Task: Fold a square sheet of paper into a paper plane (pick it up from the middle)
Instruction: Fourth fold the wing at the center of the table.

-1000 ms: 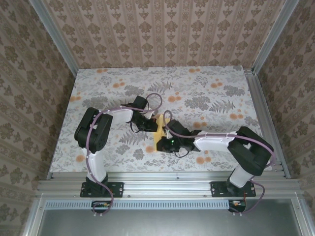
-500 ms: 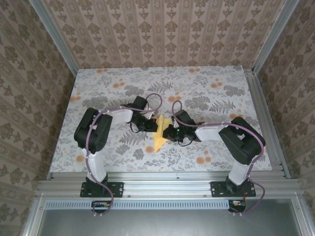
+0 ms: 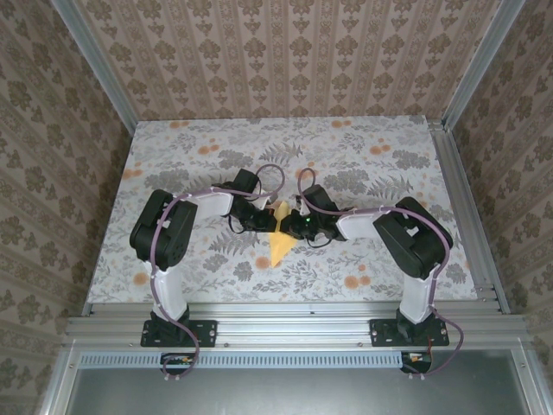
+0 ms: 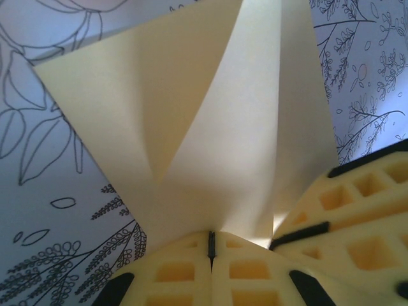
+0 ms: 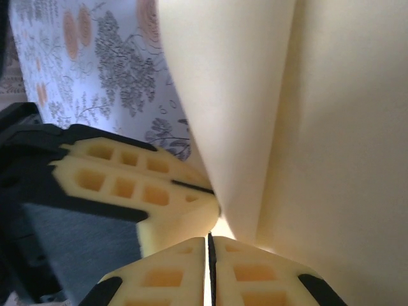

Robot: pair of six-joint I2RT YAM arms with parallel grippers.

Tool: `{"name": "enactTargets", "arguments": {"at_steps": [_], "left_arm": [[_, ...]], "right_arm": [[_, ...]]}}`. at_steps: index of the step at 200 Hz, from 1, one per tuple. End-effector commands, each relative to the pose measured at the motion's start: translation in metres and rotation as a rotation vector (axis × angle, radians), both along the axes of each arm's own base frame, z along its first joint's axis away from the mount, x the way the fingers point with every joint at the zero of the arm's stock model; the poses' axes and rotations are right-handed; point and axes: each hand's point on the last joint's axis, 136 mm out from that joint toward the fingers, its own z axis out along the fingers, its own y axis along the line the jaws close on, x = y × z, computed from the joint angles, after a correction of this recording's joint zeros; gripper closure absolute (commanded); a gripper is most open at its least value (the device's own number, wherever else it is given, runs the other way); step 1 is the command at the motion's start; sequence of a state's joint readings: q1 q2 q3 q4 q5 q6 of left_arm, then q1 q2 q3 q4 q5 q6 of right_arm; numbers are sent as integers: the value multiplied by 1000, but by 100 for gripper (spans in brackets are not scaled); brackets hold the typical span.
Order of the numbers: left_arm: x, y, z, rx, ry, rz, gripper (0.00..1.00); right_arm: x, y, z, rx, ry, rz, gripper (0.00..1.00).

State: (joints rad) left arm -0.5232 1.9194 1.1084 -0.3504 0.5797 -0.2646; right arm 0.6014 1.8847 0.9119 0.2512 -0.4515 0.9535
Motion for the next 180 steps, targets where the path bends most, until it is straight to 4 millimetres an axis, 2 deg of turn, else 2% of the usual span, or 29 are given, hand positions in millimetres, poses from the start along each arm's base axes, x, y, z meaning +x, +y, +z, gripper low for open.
{"name": "enactTargets", "arguments": {"at_steps": [1,36,74,109,139,163,180], "left_arm": [[-3,21,-23,120,3,15,96],[-3,19,-20,110,0,12,96],[2,12,-6,69,-17,16,95],[12,2,20,15,-58,21,93],[23,-6,52,-36,-117,28,90],[16,-7,67,-52,-132,32,90],[5,-4,70,-50,-131,38,90]], "right_arm": [[3,-4,-11,-26,28,-6,86],[2,-16,-27,-118,50,-15,86],[-2,-22,-39,-158,75,-14,86],[-5,-23,-42,-166,84,-7,86],[-7,-23,-43,-158,91,-6,86],[-8,-21,-42,-146,93,-5,86],[-8,-19,-41,-132,94,-3,86]]}}
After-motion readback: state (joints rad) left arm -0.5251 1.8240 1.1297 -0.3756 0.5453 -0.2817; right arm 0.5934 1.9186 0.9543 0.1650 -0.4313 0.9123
